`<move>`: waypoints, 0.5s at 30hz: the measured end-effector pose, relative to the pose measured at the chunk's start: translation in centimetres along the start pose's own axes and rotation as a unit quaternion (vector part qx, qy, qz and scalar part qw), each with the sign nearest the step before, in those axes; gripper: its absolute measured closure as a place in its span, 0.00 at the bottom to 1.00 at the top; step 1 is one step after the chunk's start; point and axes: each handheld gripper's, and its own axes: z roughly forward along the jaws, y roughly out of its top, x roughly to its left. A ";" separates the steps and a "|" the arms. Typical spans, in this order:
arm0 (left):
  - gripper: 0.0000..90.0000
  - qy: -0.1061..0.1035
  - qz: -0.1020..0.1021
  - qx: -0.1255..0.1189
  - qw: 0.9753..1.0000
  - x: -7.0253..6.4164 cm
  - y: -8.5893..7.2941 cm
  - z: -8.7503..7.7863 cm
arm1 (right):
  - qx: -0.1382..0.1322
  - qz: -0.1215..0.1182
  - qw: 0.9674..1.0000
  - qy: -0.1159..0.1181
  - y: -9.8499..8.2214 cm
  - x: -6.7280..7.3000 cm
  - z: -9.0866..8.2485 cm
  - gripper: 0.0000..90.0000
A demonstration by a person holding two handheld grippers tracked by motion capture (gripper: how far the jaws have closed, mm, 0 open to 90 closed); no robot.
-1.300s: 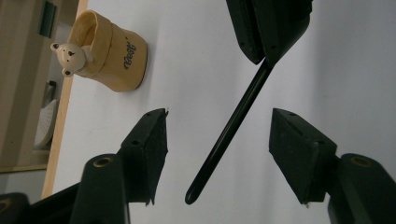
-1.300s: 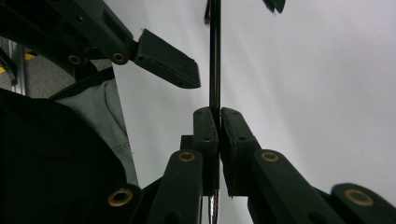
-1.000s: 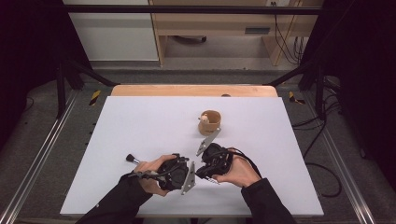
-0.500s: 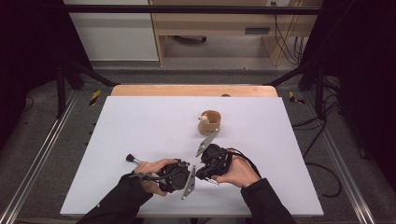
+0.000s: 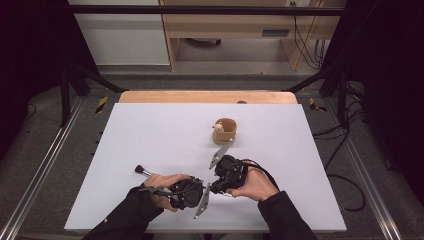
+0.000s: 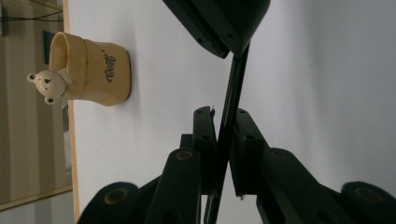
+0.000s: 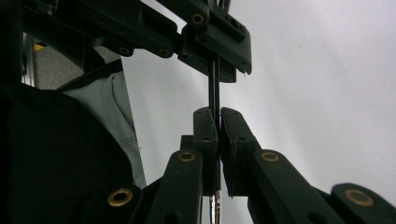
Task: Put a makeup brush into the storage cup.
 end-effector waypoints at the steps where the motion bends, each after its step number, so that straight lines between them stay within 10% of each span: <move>1: 0.91 0.000 0.001 -0.003 1.000 -0.1 0.0 0.0 | 0.001 0.001 1.000 0.000 0.0 0.0 0.0 0.95; 15: 0.94 -0.014 0.003 -0.004 1.000 -0.3 0.0 0.1 | 0.000 -0.006 1.000 0.001 -0.1 0.1 -0.2 0.94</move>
